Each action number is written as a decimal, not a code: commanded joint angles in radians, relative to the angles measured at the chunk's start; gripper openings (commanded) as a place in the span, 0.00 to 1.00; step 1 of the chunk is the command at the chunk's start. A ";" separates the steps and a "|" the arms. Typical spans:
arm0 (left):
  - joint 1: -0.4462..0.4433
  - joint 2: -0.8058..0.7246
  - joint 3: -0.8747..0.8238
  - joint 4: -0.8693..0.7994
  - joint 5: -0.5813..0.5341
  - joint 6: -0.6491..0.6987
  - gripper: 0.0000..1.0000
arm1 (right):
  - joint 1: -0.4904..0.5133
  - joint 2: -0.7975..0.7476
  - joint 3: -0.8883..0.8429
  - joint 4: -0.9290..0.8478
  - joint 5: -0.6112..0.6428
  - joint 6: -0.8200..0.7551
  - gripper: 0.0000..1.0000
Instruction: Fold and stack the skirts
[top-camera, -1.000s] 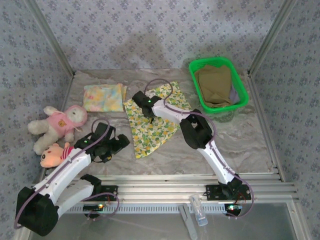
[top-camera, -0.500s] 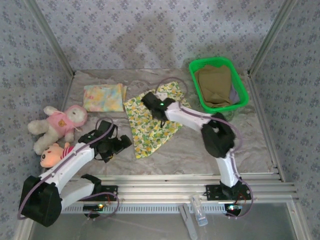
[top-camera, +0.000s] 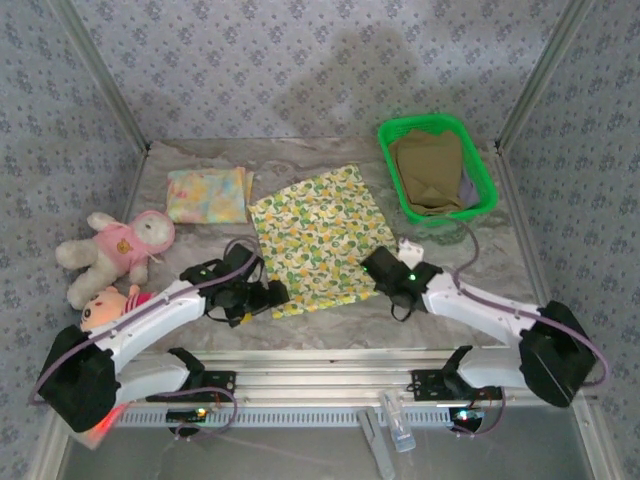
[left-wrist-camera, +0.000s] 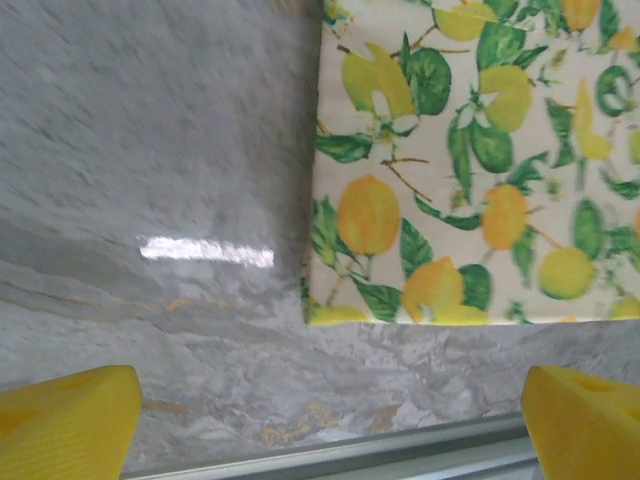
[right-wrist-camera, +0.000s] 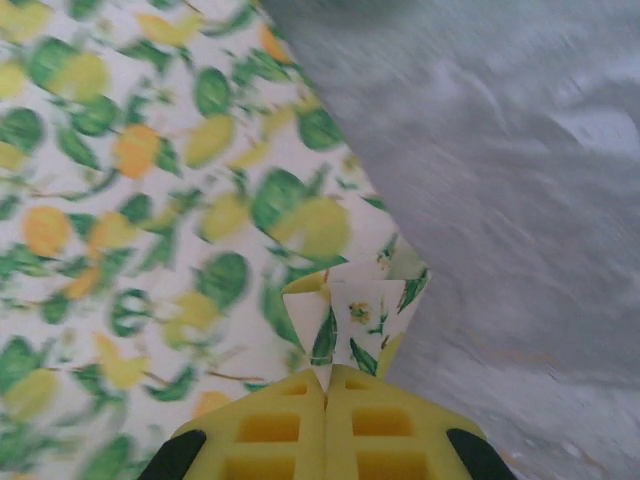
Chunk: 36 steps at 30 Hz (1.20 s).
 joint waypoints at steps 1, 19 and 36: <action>-0.039 0.044 -0.010 0.017 -0.017 -0.063 0.94 | -0.026 -0.103 -0.128 0.045 -0.030 0.107 0.00; -0.221 0.296 0.111 0.042 0.025 -0.071 0.81 | -0.083 -0.372 -0.359 0.138 -0.191 0.035 0.14; -0.240 0.216 0.052 0.099 0.021 -0.135 0.57 | -0.090 -0.340 -0.374 0.187 -0.195 0.035 0.12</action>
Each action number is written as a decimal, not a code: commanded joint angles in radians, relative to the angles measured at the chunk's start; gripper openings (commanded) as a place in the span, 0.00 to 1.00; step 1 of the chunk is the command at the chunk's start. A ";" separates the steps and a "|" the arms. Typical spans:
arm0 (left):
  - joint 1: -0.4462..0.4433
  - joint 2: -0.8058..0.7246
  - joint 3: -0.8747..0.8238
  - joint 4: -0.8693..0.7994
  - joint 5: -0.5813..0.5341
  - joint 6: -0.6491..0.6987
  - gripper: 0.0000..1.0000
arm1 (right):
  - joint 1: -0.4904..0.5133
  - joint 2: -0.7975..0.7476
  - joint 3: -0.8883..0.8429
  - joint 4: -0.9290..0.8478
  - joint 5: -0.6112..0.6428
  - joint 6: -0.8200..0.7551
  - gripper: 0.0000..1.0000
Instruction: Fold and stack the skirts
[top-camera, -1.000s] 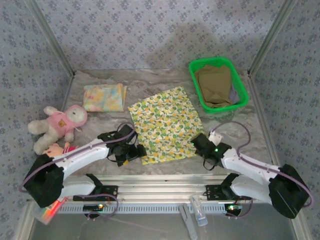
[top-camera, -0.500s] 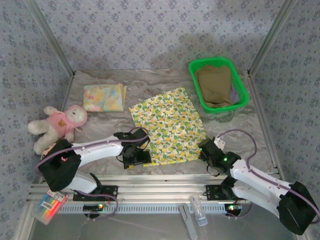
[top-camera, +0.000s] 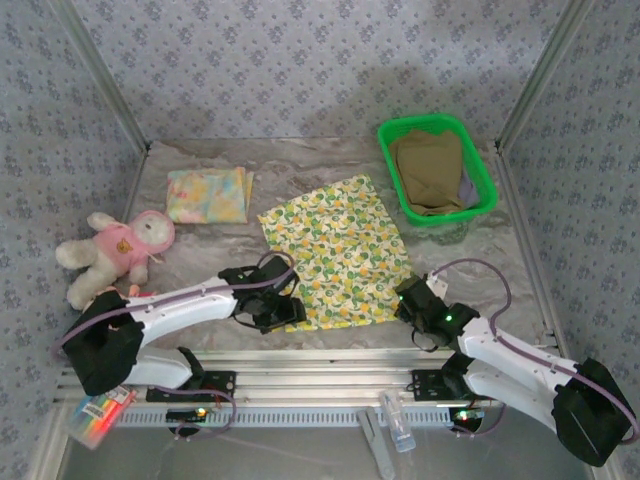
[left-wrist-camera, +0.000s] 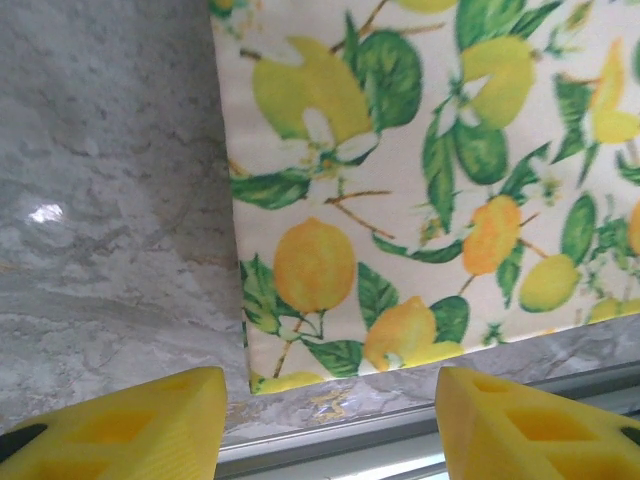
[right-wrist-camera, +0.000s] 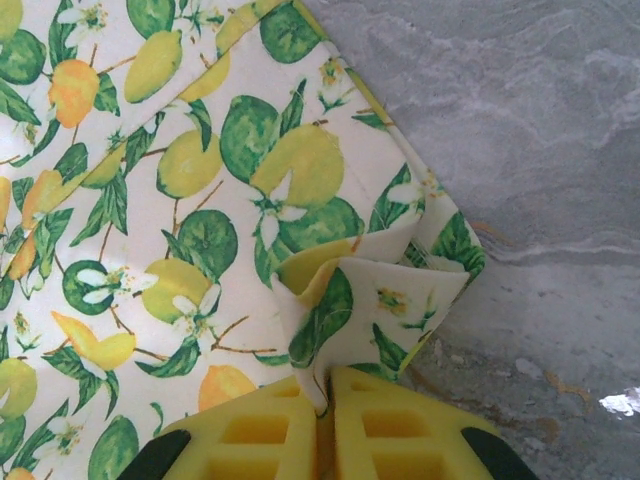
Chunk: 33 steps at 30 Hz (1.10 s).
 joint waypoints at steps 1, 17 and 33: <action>-0.013 0.017 -0.001 -0.009 0.012 -0.022 0.57 | -0.006 0.001 -0.010 0.001 0.002 -0.012 0.12; -0.037 0.046 -0.033 0.020 -0.022 -0.021 0.02 | -0.014 -0.036 0.003 -0.100 -0.015 0.002 0.13; 0.041 -0.215 0.085 0.025 -0.126 0.251 1.00 | -0.042 0.079 0.299 -0.185 -0.213 -0.231 0.56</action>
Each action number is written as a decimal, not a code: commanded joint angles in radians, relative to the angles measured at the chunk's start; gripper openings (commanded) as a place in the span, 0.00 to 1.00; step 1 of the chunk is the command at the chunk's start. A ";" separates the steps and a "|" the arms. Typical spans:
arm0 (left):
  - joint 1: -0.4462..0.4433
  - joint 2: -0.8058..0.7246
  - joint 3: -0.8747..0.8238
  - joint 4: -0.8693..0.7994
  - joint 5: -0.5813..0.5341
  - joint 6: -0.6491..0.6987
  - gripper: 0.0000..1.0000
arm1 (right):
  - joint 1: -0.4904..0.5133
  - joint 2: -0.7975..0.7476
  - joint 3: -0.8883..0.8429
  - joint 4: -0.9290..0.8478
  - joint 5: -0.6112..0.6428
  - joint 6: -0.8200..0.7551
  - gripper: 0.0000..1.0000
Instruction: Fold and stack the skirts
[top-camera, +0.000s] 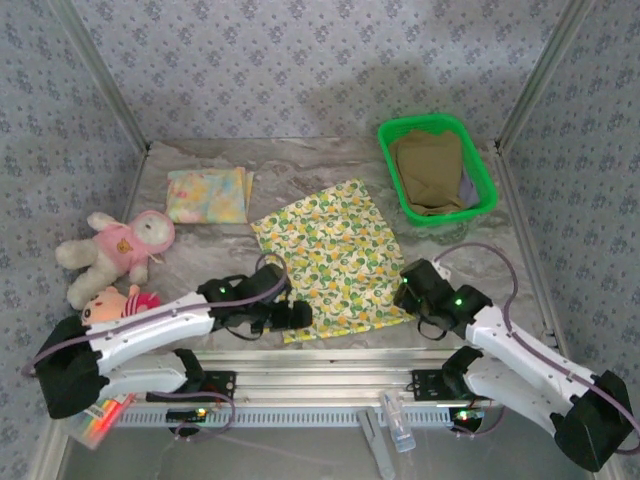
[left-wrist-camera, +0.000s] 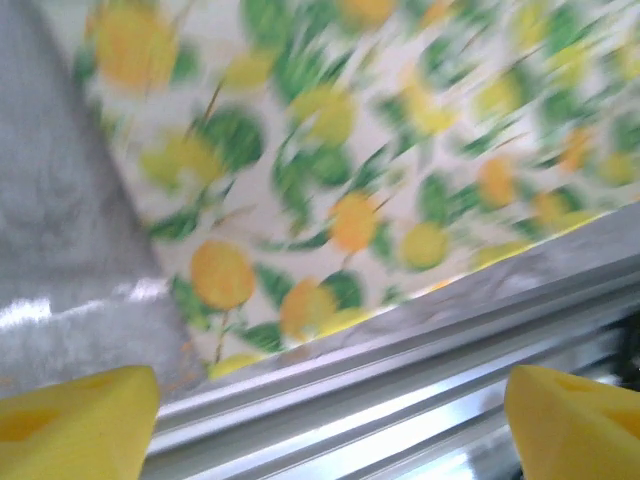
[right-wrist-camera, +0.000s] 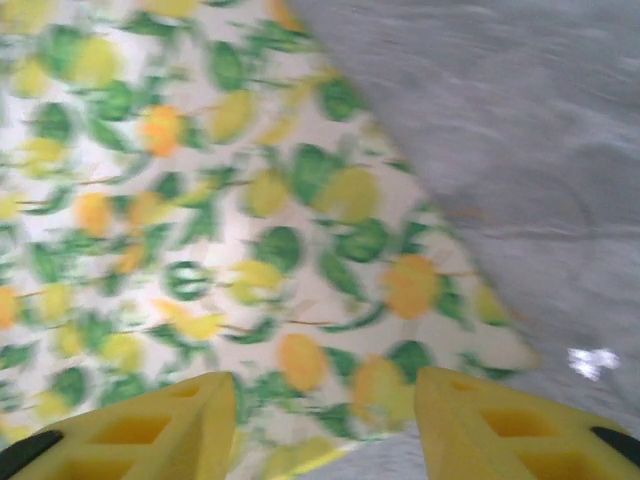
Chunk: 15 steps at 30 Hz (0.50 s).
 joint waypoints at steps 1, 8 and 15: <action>0.159 0.051 0.116 0.054 -0.017 0.156 1.00 | 0.005 0.113 0.049 0.152 -0.136 -0.142 0.59; 0.360 0.446 0.525 0.001 0.029 0.362 1.00 | 0.043 0.365 0.130 0.115 -0.279 -0.229 0.66; 0.396 0.758 0.787 -0.025 0.059 0.412 1.00 | 0.128 0.323 -0.003 0.018 -0.341 -0.190 0.87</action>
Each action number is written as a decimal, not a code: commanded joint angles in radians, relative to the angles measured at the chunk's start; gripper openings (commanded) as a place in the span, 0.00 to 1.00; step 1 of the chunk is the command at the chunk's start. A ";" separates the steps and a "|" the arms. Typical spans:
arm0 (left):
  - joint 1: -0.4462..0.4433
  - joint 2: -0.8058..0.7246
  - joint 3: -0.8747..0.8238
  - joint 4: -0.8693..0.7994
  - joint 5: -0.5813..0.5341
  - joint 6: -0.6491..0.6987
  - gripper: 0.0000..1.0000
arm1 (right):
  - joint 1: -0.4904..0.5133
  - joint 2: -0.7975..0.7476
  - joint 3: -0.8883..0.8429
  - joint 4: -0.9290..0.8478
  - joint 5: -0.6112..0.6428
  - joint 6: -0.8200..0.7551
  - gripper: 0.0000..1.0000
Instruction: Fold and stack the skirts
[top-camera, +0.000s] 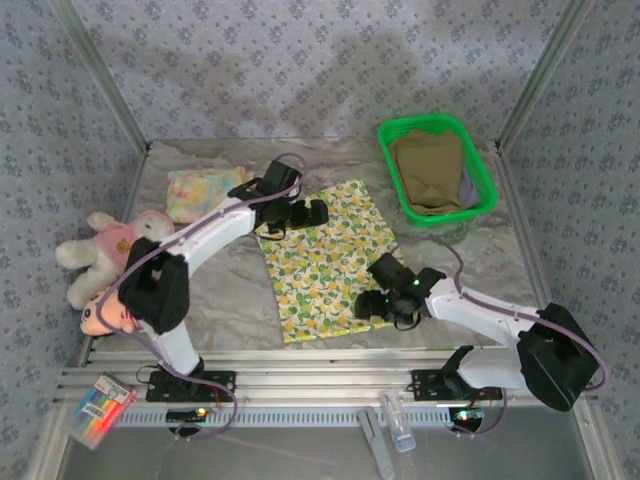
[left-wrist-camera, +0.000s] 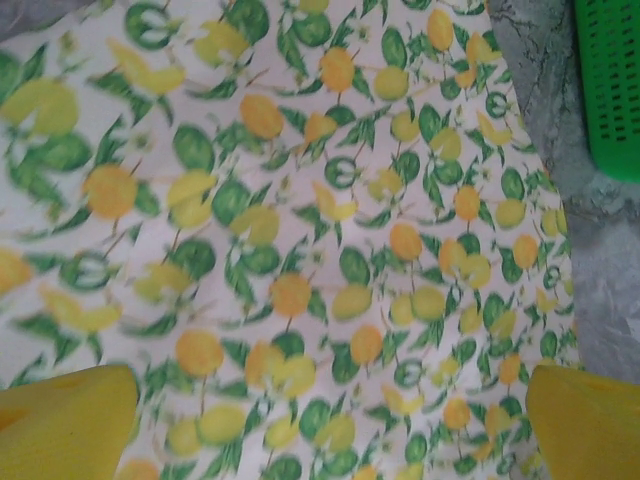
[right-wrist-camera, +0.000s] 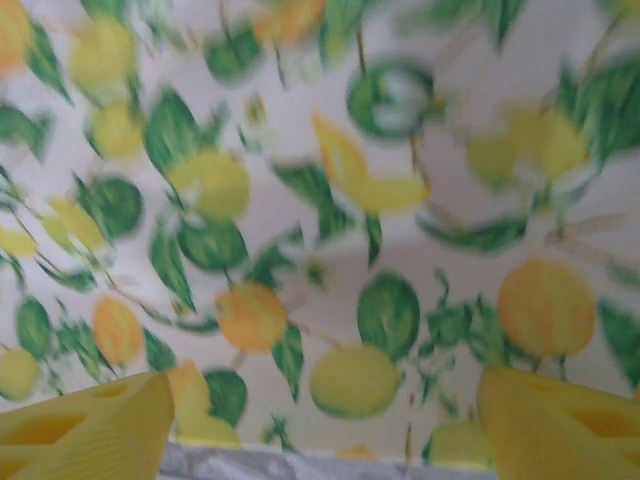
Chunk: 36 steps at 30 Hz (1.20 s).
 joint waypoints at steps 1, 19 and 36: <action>0.024 0.126 0.095 -0.047 0.047 0.053 1.00 | 0.023 -0.025 -0.073 -0.094 -0.058 0.011 0.87; 0.073 0.754 0.689 -0.173 0.136 0.045 1.00 | 0.039 0.106 0.002 0.074 -0.078 0.027 0.86; 0.084 0.106 0.185 0.015 0.189 -0.015 1.00 | -0.194 -0.459 -0.130 -0.199 0.069 0.360 0.82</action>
